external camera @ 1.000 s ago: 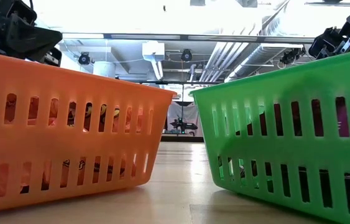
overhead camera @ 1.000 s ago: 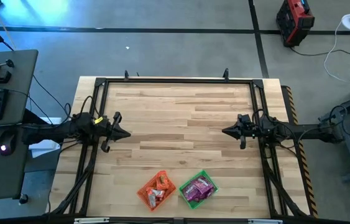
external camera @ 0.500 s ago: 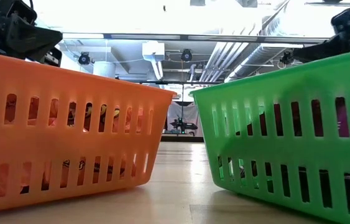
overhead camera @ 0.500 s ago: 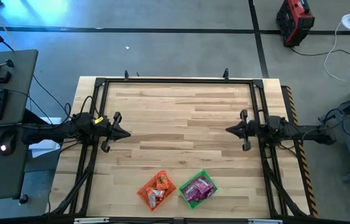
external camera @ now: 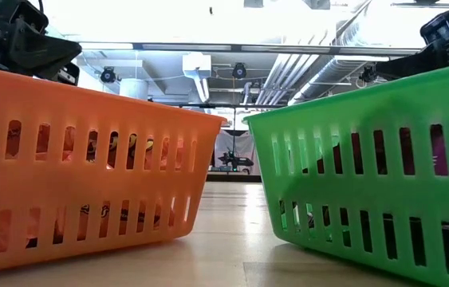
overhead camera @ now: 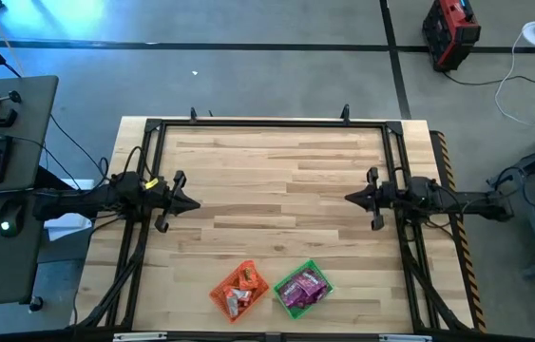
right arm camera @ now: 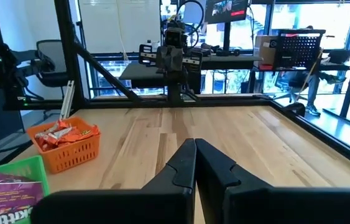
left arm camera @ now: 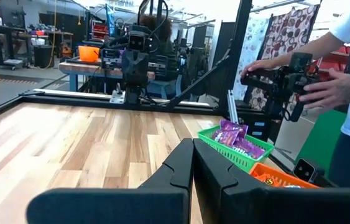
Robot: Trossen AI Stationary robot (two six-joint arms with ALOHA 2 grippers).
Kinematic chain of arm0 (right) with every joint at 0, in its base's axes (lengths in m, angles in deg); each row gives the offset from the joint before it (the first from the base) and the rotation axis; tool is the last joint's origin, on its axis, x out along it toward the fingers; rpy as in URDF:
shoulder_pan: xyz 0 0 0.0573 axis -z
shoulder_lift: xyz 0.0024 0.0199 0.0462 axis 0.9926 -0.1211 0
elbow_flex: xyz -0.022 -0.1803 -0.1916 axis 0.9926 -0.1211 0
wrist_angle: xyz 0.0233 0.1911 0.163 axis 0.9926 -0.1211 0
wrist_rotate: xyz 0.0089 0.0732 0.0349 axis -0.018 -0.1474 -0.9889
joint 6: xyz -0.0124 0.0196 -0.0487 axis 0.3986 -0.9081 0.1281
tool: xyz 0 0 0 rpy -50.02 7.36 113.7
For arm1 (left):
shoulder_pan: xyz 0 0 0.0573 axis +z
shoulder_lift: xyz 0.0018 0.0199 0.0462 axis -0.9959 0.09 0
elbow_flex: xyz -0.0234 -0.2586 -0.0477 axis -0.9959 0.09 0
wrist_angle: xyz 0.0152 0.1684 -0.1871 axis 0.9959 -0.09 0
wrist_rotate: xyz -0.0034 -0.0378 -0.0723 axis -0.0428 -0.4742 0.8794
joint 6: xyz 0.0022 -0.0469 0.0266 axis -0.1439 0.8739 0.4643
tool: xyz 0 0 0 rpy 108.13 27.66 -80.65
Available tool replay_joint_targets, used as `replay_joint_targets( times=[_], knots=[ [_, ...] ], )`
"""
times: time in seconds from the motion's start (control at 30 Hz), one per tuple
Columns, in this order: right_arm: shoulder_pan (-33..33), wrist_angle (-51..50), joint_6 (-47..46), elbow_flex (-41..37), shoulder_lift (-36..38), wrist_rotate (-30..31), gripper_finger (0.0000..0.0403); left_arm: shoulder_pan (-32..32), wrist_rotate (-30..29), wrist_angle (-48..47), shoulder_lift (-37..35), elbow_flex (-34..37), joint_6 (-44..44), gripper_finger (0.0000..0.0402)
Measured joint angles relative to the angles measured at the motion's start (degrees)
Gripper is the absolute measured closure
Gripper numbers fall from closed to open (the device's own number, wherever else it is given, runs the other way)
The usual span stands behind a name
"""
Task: Sort candy by brand, put in halloween buckets
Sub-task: Return to Home Position
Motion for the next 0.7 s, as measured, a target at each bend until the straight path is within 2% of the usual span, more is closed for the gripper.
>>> replay_joint_targets(
  times=[0.7],
  knots=[
    [0.71,-0.02,-0.05,0.00,-1.11,-0.40,0.0402,0.00,-0.05,0.00,0.00,0.00,0.00,0.0401]
  ],
)
